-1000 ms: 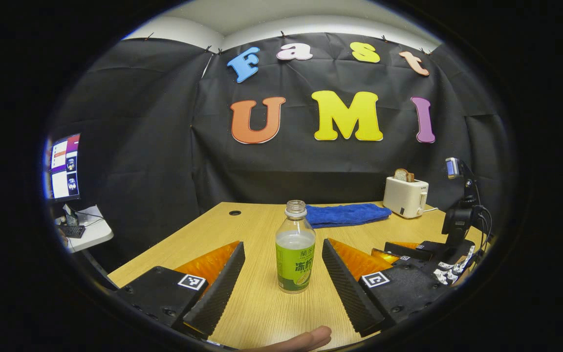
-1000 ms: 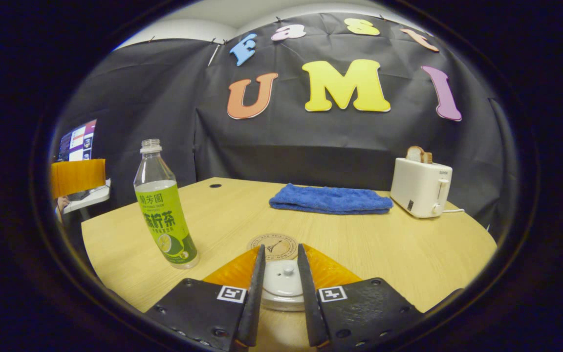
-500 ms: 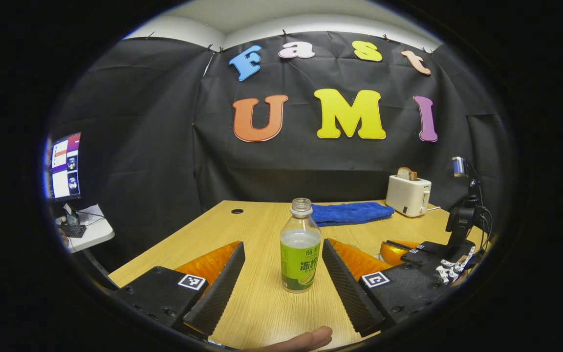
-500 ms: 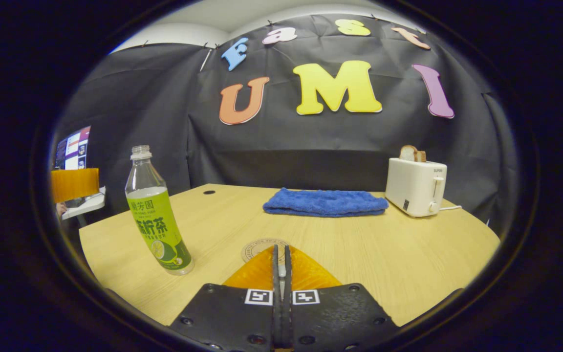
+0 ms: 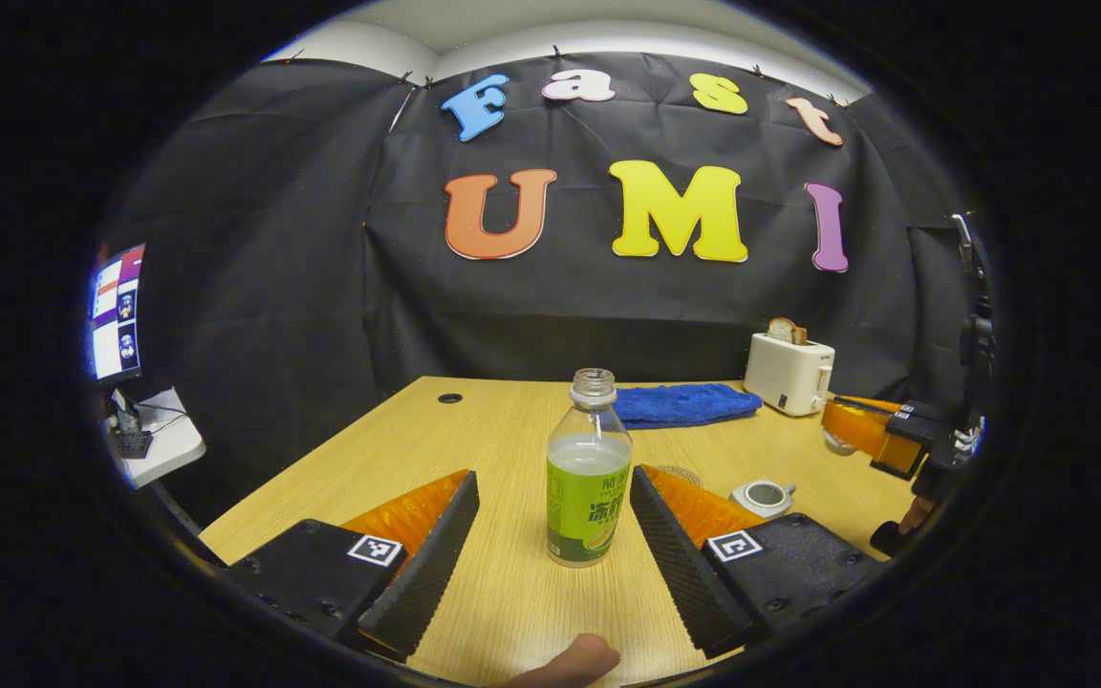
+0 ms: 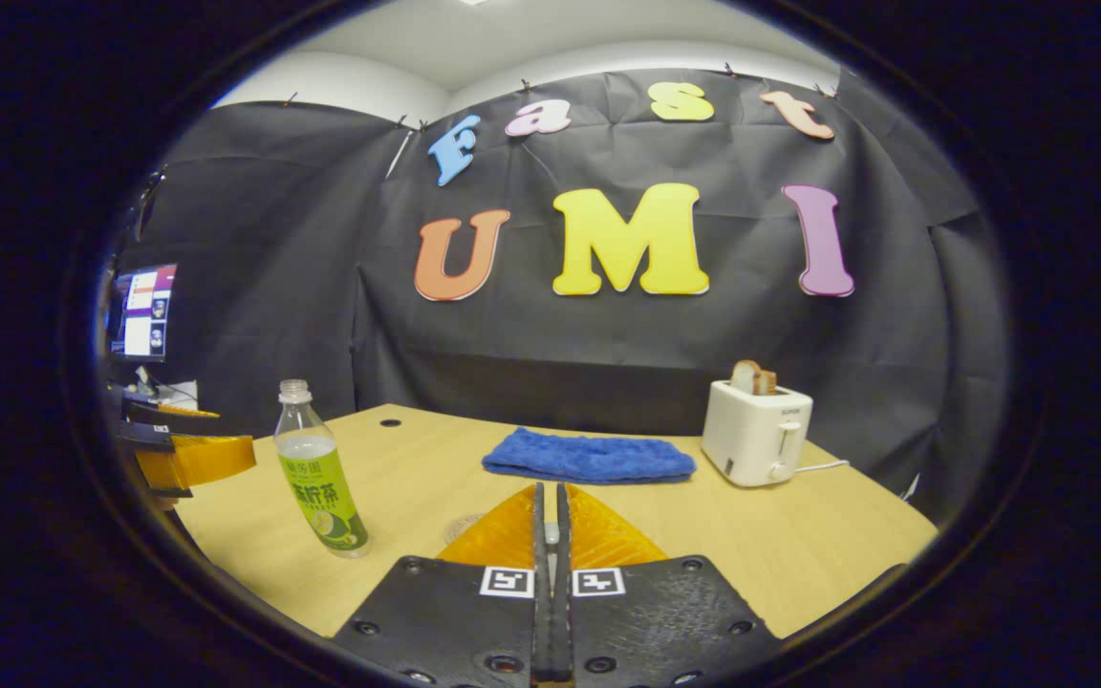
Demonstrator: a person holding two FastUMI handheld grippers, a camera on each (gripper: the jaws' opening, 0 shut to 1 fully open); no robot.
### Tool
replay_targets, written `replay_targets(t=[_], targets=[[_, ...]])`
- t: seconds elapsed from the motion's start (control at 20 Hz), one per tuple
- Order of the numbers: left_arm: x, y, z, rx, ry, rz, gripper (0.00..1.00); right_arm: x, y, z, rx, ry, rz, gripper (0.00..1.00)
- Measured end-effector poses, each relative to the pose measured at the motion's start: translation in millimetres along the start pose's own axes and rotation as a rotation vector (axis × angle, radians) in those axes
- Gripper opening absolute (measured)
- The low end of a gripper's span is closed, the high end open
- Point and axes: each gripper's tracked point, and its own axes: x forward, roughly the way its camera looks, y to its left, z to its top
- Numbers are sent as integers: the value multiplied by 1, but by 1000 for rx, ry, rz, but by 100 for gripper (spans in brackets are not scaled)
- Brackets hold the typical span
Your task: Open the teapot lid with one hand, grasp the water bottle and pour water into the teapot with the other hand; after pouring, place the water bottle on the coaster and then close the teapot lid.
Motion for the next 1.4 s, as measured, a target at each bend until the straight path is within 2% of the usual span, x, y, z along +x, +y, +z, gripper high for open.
replay_targets(t=[0.1, 0.15, 0.25, 0.35, 0.55, 0.75, 1.1, 1.15, 1.3, 1.4], targets=[[-1, -19, -5, 46, 10, -83, 99, -15, -12, 4, 0, -8, -7, 0], [1, -17, -6, 77, 2, -90, 100, -22, -23, 5, -3, -12, -22, 0], [6, -12, -12, 104, 6, -77, 99, -34, -40, 5, -24, -28, -41, 0], [14, -10, -15, 104, -1, -50, 100, -43, -48, 3, -7, -30, -26, 0], [36, -13, -24, 44, -6, -27, 100, -51, -66, 9, 9, -38, -30, 0], [68, 0, -23, -2, -64, 25, 100, -50, -64, 5, 28, -27, -5, 0], [92, 3, -25, -5, -101, 29, 99, -43, -67, -7, 37, 6, -6, 0], [93, 1, -24, -4, -102, 22, 97, -43, -67, -10, 37, 9, -7, 0], [92, -5, -23, 21, -106, -7, 79, -43, -66, -11, 29, 16, -9, 0], [87, -7, -22, 41, -99, -11, 78, -44, -67, -11, 23, 18, -12, 0]])
